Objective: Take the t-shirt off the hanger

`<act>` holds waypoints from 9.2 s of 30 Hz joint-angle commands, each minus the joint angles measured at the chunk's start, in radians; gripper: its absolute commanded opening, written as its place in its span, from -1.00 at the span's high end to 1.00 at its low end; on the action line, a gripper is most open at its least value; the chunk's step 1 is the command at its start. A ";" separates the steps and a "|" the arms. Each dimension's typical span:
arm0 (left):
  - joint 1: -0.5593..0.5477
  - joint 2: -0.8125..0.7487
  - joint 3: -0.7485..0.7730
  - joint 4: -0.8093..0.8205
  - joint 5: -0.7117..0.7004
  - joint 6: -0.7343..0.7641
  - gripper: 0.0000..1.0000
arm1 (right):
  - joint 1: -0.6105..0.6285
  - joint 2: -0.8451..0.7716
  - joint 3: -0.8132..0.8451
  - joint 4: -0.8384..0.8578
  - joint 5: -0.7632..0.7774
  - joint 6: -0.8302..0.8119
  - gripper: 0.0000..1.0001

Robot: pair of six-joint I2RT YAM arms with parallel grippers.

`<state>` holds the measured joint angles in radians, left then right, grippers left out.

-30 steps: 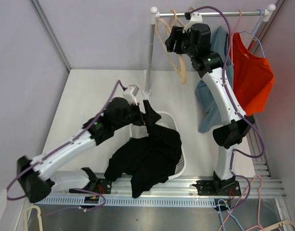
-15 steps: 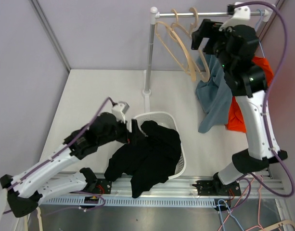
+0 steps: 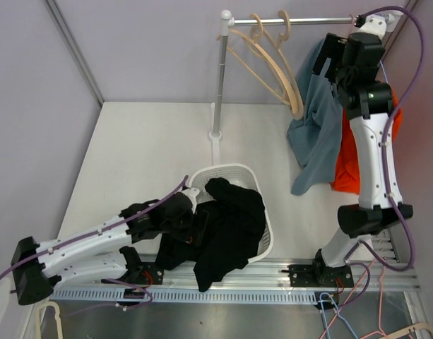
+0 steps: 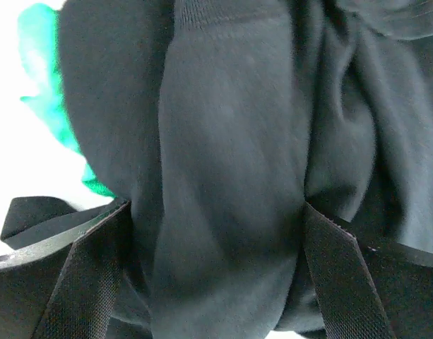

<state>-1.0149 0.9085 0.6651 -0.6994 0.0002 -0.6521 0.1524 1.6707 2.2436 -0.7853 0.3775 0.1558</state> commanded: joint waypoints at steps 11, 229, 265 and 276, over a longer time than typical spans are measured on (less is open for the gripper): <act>-0.028 0.211 0.140 0.129 0.060 0.026 0.99 | -0.103 0.190 0.136 0.041 -0.031 0.002 -0.69; -0.474 0.551 0.306 1.484 -0.399 0.952 0.99 | 0.020 -0.100 0.165 -0.429 -0.262 0.352 1.00; -0.105 0.656 1.581 0.242 -0.025 0.595 0.99 | 0.039 -0.422 -0.351 0.036 -0.088 0.160 1.00; -0.103 0.587 1.675 0.497 -0.039 0.915 0.99 | -0.001 -0.281 -0.354 0.368 -0.107 0.050 1.00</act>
<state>-1.1198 1.5051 2.2436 -0.3538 -0.0475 0.1120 0.1619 1.3434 1.8179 -0.5461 0.2798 0.2481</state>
